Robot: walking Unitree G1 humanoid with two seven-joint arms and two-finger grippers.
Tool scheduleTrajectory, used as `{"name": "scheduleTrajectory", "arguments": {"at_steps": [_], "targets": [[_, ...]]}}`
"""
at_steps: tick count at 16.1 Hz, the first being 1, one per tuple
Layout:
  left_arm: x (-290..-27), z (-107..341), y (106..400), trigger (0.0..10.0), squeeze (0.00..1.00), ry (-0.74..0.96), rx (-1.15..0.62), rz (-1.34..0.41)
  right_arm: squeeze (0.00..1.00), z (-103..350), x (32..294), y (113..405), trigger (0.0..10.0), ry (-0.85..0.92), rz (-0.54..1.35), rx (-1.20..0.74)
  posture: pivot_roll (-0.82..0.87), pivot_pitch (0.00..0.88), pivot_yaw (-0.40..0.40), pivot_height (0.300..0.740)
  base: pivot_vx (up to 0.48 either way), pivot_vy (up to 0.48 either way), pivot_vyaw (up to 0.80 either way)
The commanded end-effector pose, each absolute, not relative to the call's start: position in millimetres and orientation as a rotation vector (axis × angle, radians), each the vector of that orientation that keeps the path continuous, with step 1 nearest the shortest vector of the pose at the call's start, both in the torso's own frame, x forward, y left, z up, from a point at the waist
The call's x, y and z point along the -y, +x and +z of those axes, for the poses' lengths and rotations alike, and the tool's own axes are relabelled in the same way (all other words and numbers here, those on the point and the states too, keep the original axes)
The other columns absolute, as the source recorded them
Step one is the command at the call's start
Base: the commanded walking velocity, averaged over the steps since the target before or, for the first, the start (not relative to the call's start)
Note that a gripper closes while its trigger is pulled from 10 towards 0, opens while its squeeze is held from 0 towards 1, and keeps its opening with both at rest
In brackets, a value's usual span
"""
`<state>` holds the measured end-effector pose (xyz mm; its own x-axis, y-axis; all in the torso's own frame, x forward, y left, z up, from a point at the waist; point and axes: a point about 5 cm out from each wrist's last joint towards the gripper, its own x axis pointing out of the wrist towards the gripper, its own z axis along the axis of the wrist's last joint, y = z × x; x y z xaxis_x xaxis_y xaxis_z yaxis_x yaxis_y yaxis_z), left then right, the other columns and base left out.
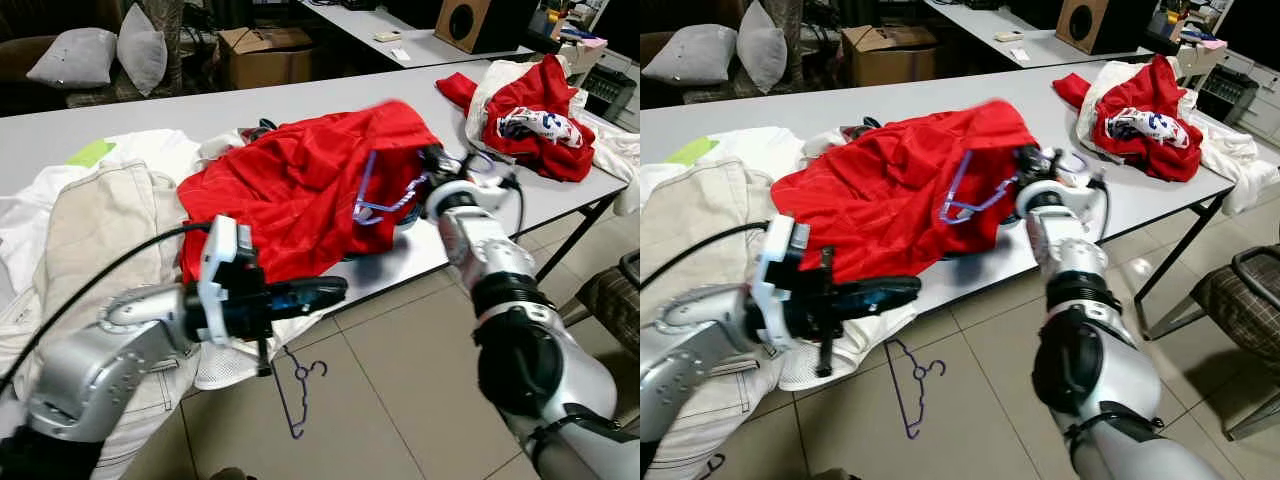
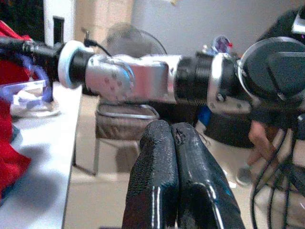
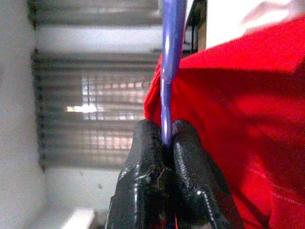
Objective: Hang hanger
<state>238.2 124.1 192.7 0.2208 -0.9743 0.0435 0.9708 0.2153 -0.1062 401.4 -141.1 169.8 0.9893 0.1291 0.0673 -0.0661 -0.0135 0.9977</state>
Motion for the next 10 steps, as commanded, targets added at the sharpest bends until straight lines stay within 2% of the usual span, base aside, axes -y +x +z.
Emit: {"name": "scheduleTrajectory", "arguments": {"at_steps": [1,2,3,4,5,6,7,8,10], "targets": [[-121,196,240,0.0,0.00,-0.101,-0.016,-1.347,0.00,176,139,403,10.0,1.544,0.188,-0.043,0.01,0.000,-0.112,0.740,0.000,0.000,0.00],[-125,191,262,0.0,0.00,-0.017,-0.009,-1.170,0.00,170,132,399,10.0,1.511,0.241,-0.097,0.01,0.000,-0.112,0.740,0.000,0.000,0.00],[-126,189,266,0.0,0.00,0.000,-0.010,-1.136,0.00,169,131,398,10.0,1.499,0.251,-0.108,0.01,0.000,-0.113,0.740,0.000,0.000,0.00],[-132,178,283,2.4,0.00,0.094,-0.042,-1.001,0.00,163,132,395,10.0,1.448,0.280,-0.142,0.00,0.000,-0.113,0.740,0.000,0.000,0.00],[-132,166,298,10.0,0.00,0.152,-0.067,-0.885,0.00,156,137,391,10.0,1.421,0.280,-0.161,0.00,0.000,-0.113,0.740,0.000,0.000,0.00],[-128,157,305,10.0,0.00,0.197,-0.075,-0.848,0.00,151,143,388,10.0,1.415,0.267,-0.162,-0.01,0.000,-0.109,0.740,0.000,0.000,0.00],[-121,147,308,10.0,1.00,0.306,-0.070,-0.853,0.00,148,152,384,10.0,1.406,0.267,-0.159,-0.03,0.000,-0.100,0.740,0.000,0.000,0.00],[-119,144,309,10.0,1.00,0.315,-0.062,-0.856,0.00,148,155,382,10.0,1.394,0.272,-0.159,-0.04,0.000,-0.093,0.740,0.000,0.000,0.00],[-108,145,317,10.0,1.00,0.333,0.018,-0.840,0.00,142,170,370,10.0,1.262,0.299,-0.179,-0.04,0.000,-0.093,0.740,0.000,0.000,0.00]]}}
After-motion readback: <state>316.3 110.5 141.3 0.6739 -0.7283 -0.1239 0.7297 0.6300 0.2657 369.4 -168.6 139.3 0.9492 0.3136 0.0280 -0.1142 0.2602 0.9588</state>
